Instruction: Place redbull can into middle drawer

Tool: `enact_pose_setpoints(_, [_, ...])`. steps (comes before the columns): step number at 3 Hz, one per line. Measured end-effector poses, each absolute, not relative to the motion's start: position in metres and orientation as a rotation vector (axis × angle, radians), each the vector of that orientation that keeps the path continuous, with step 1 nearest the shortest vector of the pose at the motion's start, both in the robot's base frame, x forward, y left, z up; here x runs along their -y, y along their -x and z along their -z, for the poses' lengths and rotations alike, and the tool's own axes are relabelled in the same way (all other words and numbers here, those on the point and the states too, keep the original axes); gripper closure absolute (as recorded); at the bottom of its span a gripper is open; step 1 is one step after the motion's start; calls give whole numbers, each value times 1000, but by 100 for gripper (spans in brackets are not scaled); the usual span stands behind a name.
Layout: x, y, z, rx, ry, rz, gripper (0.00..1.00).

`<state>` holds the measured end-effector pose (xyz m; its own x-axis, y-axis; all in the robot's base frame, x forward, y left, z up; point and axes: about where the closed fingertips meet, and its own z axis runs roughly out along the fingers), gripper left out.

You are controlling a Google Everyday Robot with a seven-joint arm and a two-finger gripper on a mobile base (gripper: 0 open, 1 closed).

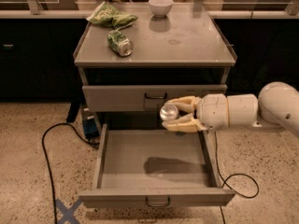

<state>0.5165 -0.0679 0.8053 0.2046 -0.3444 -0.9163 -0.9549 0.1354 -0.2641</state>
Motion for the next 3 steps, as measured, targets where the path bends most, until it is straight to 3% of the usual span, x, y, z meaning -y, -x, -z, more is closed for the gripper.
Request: enact_pose_setpoints(3, [69, -515, -775, -1350, 1325, -814, 100])
